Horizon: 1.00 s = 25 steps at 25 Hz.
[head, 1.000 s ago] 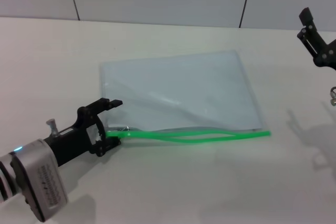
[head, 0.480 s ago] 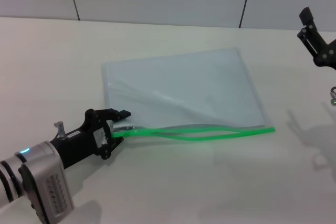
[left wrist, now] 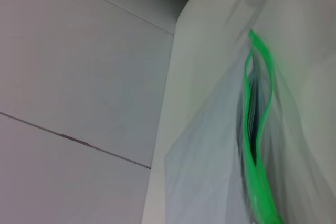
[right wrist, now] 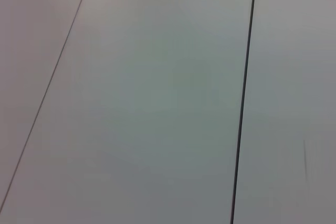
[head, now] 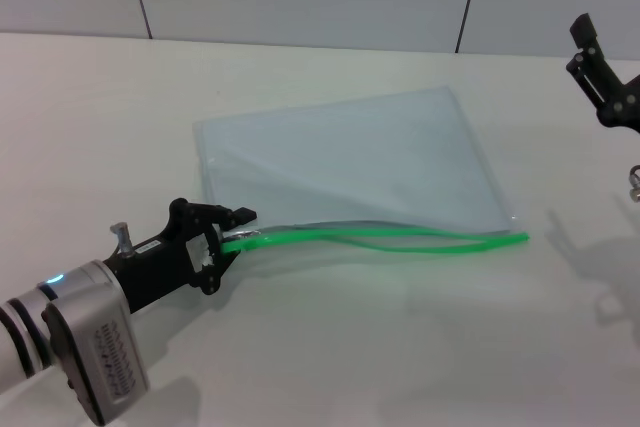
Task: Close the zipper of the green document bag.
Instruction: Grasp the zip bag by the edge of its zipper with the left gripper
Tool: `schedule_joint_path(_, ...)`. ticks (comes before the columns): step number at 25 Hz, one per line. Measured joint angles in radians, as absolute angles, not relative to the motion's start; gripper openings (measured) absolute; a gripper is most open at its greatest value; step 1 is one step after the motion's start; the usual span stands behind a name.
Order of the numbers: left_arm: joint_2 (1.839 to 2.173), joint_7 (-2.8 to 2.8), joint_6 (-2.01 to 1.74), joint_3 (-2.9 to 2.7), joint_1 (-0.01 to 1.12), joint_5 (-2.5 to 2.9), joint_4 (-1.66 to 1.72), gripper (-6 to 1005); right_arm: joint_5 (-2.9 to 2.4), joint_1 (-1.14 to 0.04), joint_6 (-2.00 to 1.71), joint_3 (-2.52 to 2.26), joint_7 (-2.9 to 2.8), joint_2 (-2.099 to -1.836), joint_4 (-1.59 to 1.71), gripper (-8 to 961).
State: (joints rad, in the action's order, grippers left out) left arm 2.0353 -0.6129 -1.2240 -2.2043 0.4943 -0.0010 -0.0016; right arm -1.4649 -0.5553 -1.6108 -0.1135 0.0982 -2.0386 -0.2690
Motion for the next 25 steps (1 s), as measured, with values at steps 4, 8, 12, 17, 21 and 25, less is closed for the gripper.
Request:
schedule_joint_path(4, 2.036, -0.597, -1.224, -2.203, 0.496, -0.002, 0.004, 59, -1.465, -0.555, -1.611, -0.115, 0.098, -2.039, -0.268, 882)
schedule_joint_path(8, 2.037, -0.579, -1.224, -2.207, 0.499, -0.002, 0.012, 58, -1.470, -0.555, -1.611, -0.124, 0.098, -2.039, -0.268, 881)
schedule_joint_path(12, 2.034, -0.543, -1.213, -2.209, 0.508, 0.002, 0.013, 58, -1.474, -0.556, -1.611, -0.124, 0.099, -2.039, -0.267, 882)
schedule_joint_path(17, 2.034, -0.536, -1.210, -2.209, 0.510, 0.003, 0.016, 59, -1.504, -0.560, -1.606, -0.128, 0.146, -2.039, -0.267, 881)
schedule_joint_path(21, 2.035, -0.535, -1.201, -2.208, 0.511, 0.000, 0.023, 58, -1.528, -0.567, -1.601, -0.140, 0.180, -2.039, -0.267, 881)
schedule_joint_path(25, 2.034, -0.517, -1.201, -2.209, 0.520, 0.001, 0.024, 57, -1.577, -0.589, -1.596, -0.210, 0.276, -2.038, -0.266, 881)
